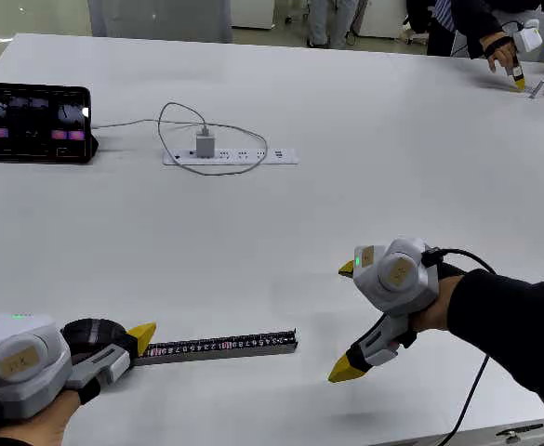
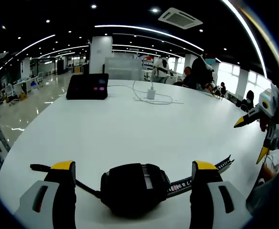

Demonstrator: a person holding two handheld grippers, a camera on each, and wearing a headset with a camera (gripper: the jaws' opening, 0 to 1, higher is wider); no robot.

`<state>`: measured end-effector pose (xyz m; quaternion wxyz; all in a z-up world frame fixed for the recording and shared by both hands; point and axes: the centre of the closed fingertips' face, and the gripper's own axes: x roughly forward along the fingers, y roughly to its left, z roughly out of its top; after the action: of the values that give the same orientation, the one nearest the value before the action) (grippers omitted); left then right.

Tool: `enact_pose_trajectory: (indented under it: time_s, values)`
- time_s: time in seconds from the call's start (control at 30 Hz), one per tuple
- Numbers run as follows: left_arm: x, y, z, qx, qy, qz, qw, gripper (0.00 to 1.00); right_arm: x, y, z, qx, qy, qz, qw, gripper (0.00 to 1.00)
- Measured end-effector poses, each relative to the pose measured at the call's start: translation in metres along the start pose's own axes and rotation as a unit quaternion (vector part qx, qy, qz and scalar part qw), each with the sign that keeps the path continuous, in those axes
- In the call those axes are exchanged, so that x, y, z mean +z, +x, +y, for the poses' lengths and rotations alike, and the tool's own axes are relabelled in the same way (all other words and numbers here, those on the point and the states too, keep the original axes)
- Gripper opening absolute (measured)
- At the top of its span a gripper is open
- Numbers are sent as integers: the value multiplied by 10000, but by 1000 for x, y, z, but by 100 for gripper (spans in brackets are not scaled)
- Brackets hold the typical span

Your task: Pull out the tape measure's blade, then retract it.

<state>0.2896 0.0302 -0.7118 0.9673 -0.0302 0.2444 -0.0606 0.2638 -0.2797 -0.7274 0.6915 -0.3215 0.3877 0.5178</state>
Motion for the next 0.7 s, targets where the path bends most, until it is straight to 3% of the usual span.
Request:
enact_pose_trajectory:
  time_s: [0.13,0.2,0.3,0.37,0.43,0.57,0.7]
  values:
    - [-9,5,1,56,19,27,10000,99,2,6,-1,85,-93,51,9999,99]
    - [-8,4,-5,29,19,21,10000,99,6,10,-1,133,-198,69,9997,99]
    - [-12,8,-6,-12,-59,-64,10000,99,12,17,-1,184,-253,66,9995,99]
    - [-13,8,-8,-16,56,-156,9999,99,14,23,-1,208,-298,78,9993,99]
    - [-13,9,-7,-12,217,-251,9994,99,12,31,1,276,-317,159,9990,99]
    - [-20,13,-2,-1,200,-197,9996,99,13,40,2,332,-417,241,9983,99]
    - [-15,12,-2,-24,152,-338,9993,99,20,45,-1,312,-509,231,9979,99]
